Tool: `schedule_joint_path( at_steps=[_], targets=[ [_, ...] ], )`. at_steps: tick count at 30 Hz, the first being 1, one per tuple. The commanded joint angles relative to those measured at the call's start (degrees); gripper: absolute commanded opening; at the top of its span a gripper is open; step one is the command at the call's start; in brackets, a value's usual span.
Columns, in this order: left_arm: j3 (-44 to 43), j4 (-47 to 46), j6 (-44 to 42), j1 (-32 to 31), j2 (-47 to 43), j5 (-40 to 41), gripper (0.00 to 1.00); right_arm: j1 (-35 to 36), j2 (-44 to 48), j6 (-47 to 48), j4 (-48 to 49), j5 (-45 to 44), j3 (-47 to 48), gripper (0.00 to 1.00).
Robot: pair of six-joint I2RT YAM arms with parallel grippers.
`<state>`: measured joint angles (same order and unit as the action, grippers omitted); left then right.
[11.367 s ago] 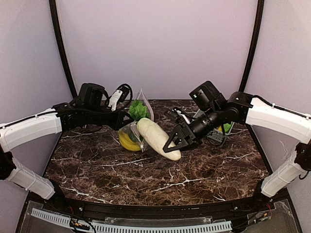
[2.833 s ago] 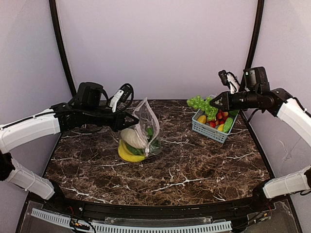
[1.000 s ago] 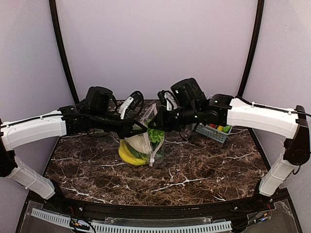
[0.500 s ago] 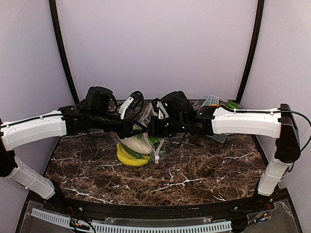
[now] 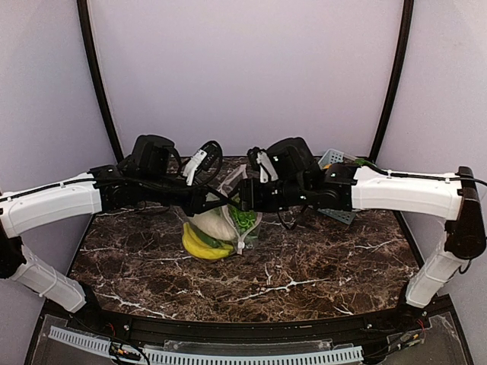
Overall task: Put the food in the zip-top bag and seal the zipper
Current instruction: Place the fake fruit in the zipper food storage bag, then adjust the zipper food storage bag at the center of the board.
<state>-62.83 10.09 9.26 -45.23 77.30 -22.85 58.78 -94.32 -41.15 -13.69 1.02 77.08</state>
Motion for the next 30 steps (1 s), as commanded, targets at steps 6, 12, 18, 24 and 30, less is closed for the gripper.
schedule_joint_path(
  at_steps=[6,12,18,24,30],
  targets=[
    [0.03,-0.02,0.27,1.21,-1.98,1.78,0.01,0.70,10.21,-1.18,-1.71,-0.83,-4.90,0.58],
    [0.05,-0.08,0.12,1.25,-1.98,1.73,0.01,-0.01,9.21,-4.16,-6.89,-6.18,-6.66,0.47],
    [0.02,-0.15,0.17,1.23,-1.97,1.43,0.01,-1.97,7.63,-6.05,-6.81,-3.98,-8.92,0.40],
    [0.05,-0.21,0.27,1.22,-1.96,1.16,0.01,-2.83,5.25,-5.51,-5.27,-2.29,-8.44,0.33],
    [-0.01,-0.11,0.11,1.27,-1.89,1.23,0.01,-2.99,2.81,-4.67,-4.34,-2.40,-6.68,0.23]
  ],
)
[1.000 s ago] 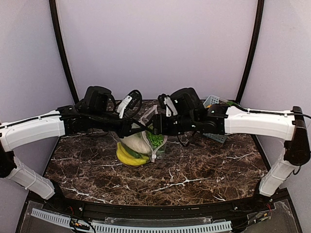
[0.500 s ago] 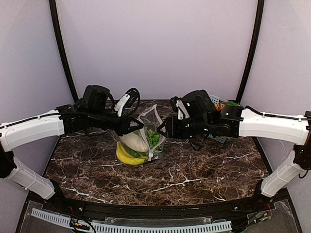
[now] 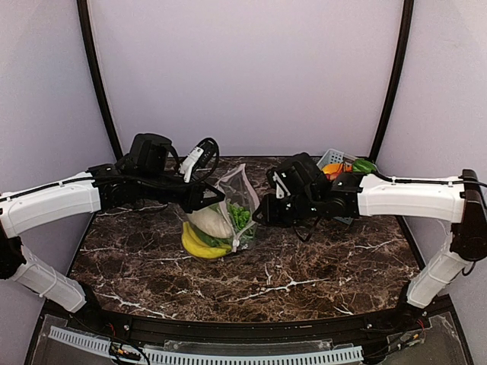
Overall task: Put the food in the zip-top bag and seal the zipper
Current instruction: Adjust the zipper food storage bag at the center of the board.
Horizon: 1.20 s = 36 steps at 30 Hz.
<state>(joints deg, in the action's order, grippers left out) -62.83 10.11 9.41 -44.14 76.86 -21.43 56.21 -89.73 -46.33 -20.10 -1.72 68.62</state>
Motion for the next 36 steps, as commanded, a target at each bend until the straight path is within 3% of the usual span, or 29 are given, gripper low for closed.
schedule_joint_path(
  at_steps=[1,9,16,24,36],
  targets=[
    [-0.01,-0.11,-0.07,0.19,-1.45,-0.23,0.01,-0.40,-2.06,0.61,2.39,0.50,1.98,0.21],
    [-0.10,0.11,-0.11,0.12,-1.28,0.06,0.01,-0.66,-2.35,1.65,4.13,0.88,2.99,0.00],
    [-2.39,2.12,0.55,2.21,-0.95,0.87,0.01,-0.66,2.27,4.24,4.11,1.45,5.44,0.00],
    [-15.58,10.34,2.70,4.41,2.22,-7.66,0.01,0.47,9.71,10.33,5.93,6.38,9.41,0.00],
    [-19.05,13.16,5.69,4.41,12.11,-10.72,0.01,0.92,11.77,5.58,11.35,8.16,-2.86,0.00]
  ],
)
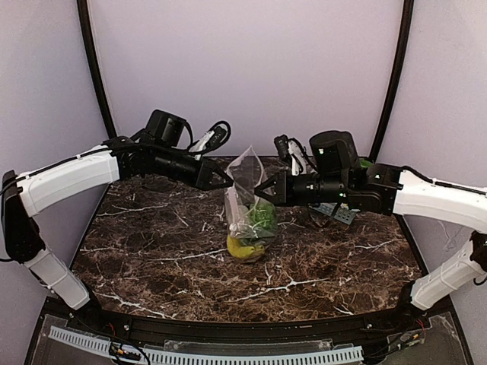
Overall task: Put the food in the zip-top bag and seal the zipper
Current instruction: Adjust the zipper food storage bag at the center of the board, then pick up the fake fruit from the bin.
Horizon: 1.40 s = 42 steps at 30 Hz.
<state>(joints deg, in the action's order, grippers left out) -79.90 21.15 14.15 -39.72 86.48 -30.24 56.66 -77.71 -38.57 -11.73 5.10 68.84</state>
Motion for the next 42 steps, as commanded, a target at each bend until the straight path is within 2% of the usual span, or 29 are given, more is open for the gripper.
schedule_joint_path(
  at_steps=[1,5,10,13,16,19,24,28,33,37,42],
  targets=[
    [-2.42,2.71,0.23,0.02,2.75,-1.52,0.01,0.46,-0.09,-2.52,2.80,0.98,-3.68,0.00],
    [-3.09,3.34,-1.77,0.01,2.59,0.44,0.01,0.46,1.60,-2.20,0.71,-1.55,-4.63,0.02],
    [-5.62,4.95,-4.08,0.15,1.50,0.68,0.01,0.41,4.59,1.65,-6.84,-7.30,-1.44,0.38],
    [-6.46,5.17,-4.95,1.01,0.78,0.19,0.01,0.30,7.21,4.15,-12.67,-13.29,1.69,0.55],
    [-6.16,4.22,-5.55,2.31,-0.52,-0.24,0.01,-0.33,9.65,7.05,-18.44,-18.60,3.85,0.68],
    [-4.02,1.60,-5.87,3.23,-2.69,0.21,0.01,-2.71,10.15,7.77,-26.02,-22.67,6.63,0.77],
    [4.17,-6.19,-6.22,3.67,-8.24,3.65,0.01,-11.22,7.44,8.94,-34.50,-22.17,8.80,0.81],
    [8.61,-8.12,-6.24,3.69,-10.15,6.47,0.01,-19.46,3.74,10.85,-34.82,-20.42,7.31,0.81],
    [9.18,-7.68,-5.23,3.71,-8.47,8.95,0.01,-29.27,-2.55,14.19,-32.03,-19.36,6.40,0.81],
    [9.06,-7.57,-4.27,3.71,-7.01,8.45,0.01,-35.38,-7.73,16.60,-25.56,-16.71,7.30,0.81],
    [9.55,-8.09,-3.99,3.73,-6.76,8.17,0.01,-40.93,-15.07,18.74,-19.18,-13.17,11.23,0.75]
  ],
)
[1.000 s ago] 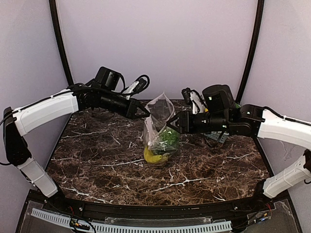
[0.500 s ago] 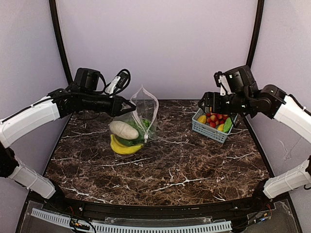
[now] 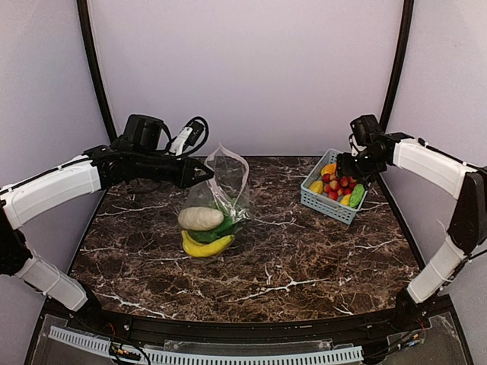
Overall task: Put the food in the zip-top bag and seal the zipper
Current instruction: Pick up the fake fruit from the bin.
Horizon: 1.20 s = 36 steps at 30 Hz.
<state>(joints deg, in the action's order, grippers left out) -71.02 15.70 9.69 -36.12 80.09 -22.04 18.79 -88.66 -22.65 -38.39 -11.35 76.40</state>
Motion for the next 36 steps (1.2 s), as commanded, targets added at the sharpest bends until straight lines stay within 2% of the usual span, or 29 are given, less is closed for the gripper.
schedule_joint_path(
  at_steps=[1,3,8,12,22,33,36],
  targets=[
    [0.65,-2.64,0.43,0.09,-0.33,-0.02,0.01,-4.01,-5.80,3.35,8.41,3.59,4.73,0.72],
    [0.56,-2.54,0.27,0.08,-0.30,-0.03,0.01,-5.30,-9.12,4.10,9.75,3.96,7.20,0.63],
    [0.49,-2.52,0.25,0.11,-0.09,-0.25,0.01,-7.73,-17.86,4.99,11.38,2.54,14.03,0.54],
    [0.31,-2.26,0.19,0.08,0.21,-0.34,0.01,-8.02,-24.09,6.27,11.74,-1.61,19.11,0.52],
    [0.39,-2.86,0.59,0.11,0.33,-1.88,0.01,-7.98,-35.18,7.27,9.97,-7.80,28.01,0.55],
    [0.40,-2.81,0.38,0.08,0.62,-1.97,0.01,-8.16,-42.31,5.96,9.46,-5.50,33.01,0.49],
    [0.29,-2.71,0.28,0.08,0.73,-2.12,0.01,-8.17,-43.03,5.66,9.44,-5.03,33.76,0.42]
  ],
)
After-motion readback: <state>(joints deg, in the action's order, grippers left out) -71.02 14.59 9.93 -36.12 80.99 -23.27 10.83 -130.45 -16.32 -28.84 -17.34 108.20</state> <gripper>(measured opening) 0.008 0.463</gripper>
